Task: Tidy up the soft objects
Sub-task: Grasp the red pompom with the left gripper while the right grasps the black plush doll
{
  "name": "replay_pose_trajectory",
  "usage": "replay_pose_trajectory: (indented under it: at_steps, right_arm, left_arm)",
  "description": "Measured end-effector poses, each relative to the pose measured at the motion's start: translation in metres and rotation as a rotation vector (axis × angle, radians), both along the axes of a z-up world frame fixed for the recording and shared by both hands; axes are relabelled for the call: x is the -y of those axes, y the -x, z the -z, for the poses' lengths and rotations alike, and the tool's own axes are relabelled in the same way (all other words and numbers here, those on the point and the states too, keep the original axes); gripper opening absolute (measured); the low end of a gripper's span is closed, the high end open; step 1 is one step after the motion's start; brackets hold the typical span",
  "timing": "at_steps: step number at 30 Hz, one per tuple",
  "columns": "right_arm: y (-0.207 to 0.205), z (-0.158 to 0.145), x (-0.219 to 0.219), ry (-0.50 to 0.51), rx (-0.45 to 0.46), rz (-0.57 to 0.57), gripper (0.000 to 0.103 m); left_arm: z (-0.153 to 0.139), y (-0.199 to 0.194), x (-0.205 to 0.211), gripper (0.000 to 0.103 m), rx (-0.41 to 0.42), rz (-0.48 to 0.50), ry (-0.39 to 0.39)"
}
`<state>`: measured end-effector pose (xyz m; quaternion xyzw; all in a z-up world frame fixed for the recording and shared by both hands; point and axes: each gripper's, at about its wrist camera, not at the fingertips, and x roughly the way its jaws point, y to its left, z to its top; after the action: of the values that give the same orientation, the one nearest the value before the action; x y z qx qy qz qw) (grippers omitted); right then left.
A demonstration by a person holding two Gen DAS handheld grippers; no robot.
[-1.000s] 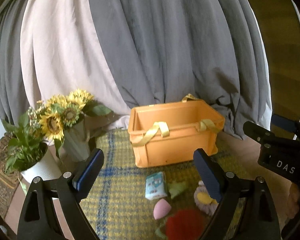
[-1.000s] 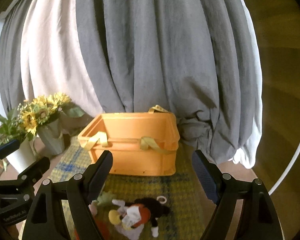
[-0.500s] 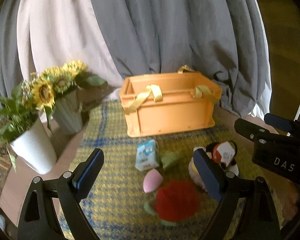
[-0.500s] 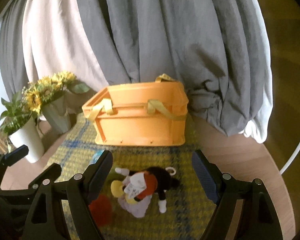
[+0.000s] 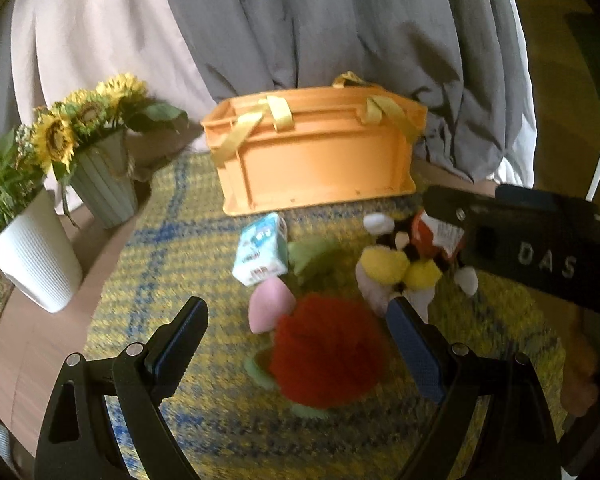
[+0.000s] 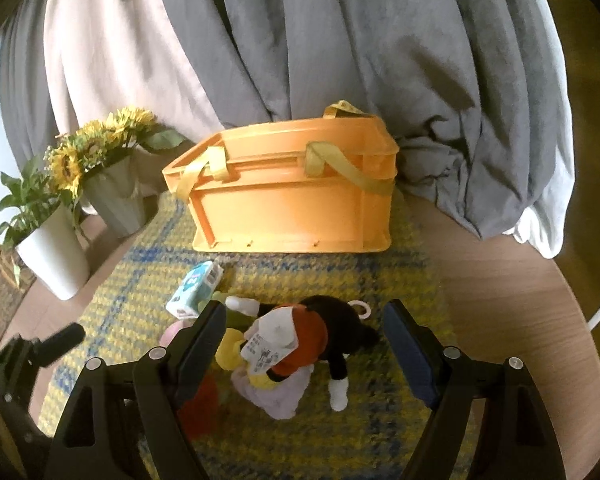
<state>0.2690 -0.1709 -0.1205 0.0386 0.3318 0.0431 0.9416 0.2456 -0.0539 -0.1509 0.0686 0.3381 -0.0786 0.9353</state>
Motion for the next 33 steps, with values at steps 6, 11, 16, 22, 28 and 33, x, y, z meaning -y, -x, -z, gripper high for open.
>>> replay_pose_trajectory:
  at_steps: [6, 11, 16, 22, 28, 33]
  right_arm:
    - [-0.01, 0.015, -0.002, 0.012, -0.03, -0.012, 0.076]
    - [-0.021, 0.03, 0.001, -0.022, -0.076, -0.021, 0.07]
    - [-0.025, 0.038, 0.001, -0.021, -0.094, -0.039, 0.064]
    - [-0.023, 0.04, 0.003, 0.004, -0.102, -0.052, 0.049]
    - [-0.015, 0.037, 0.008, 0.012, -0.091, -0.035, 0.046]
    - [-0.009, 0.031, 0.016, -0.005, -0.079, -0.012, 0.045]
  left_arm:
    - [0.022, -0.004, 0.008, 0.091, -0.045, 0.003, 0.006]
    - [0.036, -0.009, 0.015, 0.09, -0.067, 0.014, 0.008]
    - [0.048, -0.016, 0.02, 0.08, -0.103, 0.013, 0.008]
    - [0.055, -0.022, 0.02, 0.054, -0.134, 0.015, 0.027]
    - [0.047, -0.022, 0.017, 0.04, -0.114, 0.014, 0.044]
    - [0.033, -0.019, 0.016, 0.039, -0.079, 0.01, 0.062]
